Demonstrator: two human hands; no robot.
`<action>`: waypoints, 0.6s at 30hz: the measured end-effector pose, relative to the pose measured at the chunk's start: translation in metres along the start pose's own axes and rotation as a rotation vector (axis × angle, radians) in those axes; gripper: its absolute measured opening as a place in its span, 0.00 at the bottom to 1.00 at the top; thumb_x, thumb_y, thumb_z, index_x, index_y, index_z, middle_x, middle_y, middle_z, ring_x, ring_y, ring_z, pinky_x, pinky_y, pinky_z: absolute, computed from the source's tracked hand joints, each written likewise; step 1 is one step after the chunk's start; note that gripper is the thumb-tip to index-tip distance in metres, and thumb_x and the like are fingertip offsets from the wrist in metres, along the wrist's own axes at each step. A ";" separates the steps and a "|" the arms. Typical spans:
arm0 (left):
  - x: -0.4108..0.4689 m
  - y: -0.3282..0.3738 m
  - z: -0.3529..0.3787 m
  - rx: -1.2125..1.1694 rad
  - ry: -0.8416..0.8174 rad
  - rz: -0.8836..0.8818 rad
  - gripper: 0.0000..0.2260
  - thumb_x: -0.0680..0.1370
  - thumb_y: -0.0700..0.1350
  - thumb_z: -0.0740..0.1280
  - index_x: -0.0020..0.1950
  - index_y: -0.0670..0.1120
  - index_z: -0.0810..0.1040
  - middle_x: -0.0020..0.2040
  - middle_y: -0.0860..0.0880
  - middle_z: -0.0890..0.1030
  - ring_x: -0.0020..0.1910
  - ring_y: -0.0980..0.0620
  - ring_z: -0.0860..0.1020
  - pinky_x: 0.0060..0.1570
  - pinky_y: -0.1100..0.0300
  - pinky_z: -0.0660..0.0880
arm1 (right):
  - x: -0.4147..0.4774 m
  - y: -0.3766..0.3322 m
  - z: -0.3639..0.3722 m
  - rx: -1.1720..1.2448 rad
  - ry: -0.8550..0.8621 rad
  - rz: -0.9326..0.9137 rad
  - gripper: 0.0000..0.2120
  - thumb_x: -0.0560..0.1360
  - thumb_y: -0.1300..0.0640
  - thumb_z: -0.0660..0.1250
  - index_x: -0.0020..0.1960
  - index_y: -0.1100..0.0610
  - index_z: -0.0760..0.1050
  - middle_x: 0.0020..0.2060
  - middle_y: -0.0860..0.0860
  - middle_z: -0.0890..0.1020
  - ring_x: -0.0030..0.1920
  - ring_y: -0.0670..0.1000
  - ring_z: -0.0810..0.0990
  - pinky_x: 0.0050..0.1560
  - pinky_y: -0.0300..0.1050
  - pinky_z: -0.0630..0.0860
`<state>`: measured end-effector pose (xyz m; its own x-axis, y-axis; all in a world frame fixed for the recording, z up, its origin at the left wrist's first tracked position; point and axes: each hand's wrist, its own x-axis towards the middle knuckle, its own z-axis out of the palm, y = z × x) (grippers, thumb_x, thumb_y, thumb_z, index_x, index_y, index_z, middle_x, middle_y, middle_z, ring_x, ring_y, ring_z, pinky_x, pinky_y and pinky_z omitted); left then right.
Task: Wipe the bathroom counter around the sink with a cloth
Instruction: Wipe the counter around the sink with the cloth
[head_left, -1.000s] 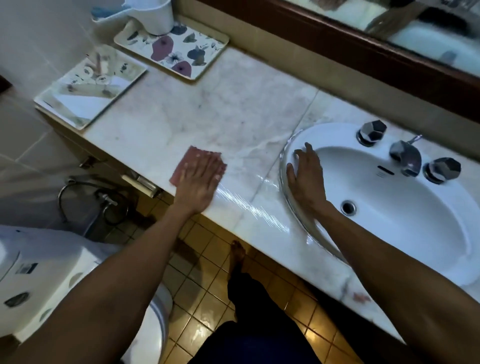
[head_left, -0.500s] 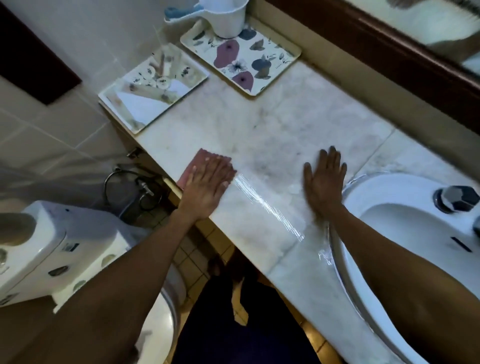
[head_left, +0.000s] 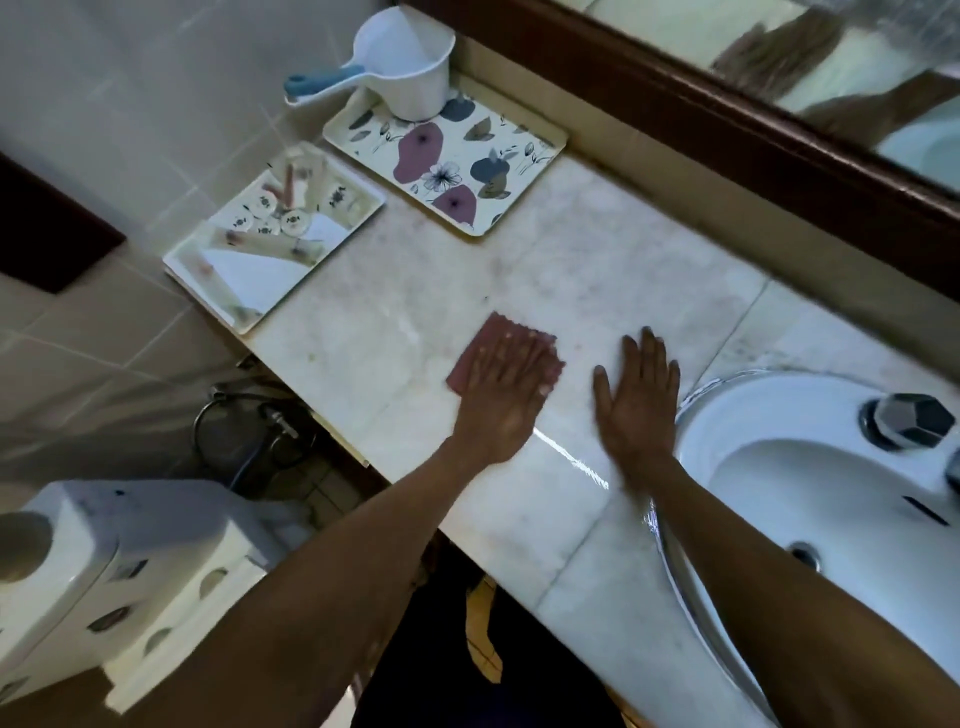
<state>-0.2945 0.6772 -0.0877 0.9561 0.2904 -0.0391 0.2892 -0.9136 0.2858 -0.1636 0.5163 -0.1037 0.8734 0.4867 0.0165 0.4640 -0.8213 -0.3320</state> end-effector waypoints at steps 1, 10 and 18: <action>-0.014 -0.007 -0.002 0.039 -0.031 0.078 0.22 0.86 0.53 0.51 0.82 0.54 0.60 0.83 0.52 0.57 0.82 0.47 0.52 0.79 0.45 0.48 | 0.000 0.000 0.000 -0.002 0.005 0.003 0.28 0.82 0.44 0.54 0.77 0.58 0.59 0.80 0.56 0.57 0.80 0.55 0.53 0.79 0.57 0.49; 0.013 -0.090 -0.029 0.094 -0.066 -0.218 0.23 0.85 0.55 0.46 0.81 0.56 0.61 0.82 0.50 0.60 0.81 0.41 0.57 0.74 0.35 0.57 | 0.000 -0.003 0.000 -0.010 0.017 0.014 0.28 0.82 0.44 0.54 0.77 0.59 0.61 0.79 0.56 0.58 0.80 0.56 0.54 0.79 0.57 0.50; -0.022 -0.099 -0.027 0.034 -0.021 -0.190 0.23 0.86 0.55 0.47 0.82 0.56 0.58 0.83 0.53 0.56 0.83 0.47 0.51 0.78 0.42 0.51 | 0.026 -0.067 0.011 -0.053 -0.101 -0.213 0.26 0.83 0.48 0.50 0.77 0.59 0.60 0.79 0.59 0.56 0.79 0.58 0.54 0.78 0.61 0.51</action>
<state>-0.3459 0.7687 -0.0891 0.8847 0.4533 -0.1090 0.4660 -0.8519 0.2392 -0.1739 0.5875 -0.0917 0.7372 0.6755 -0.0144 0.6453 -0.7102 -0.2813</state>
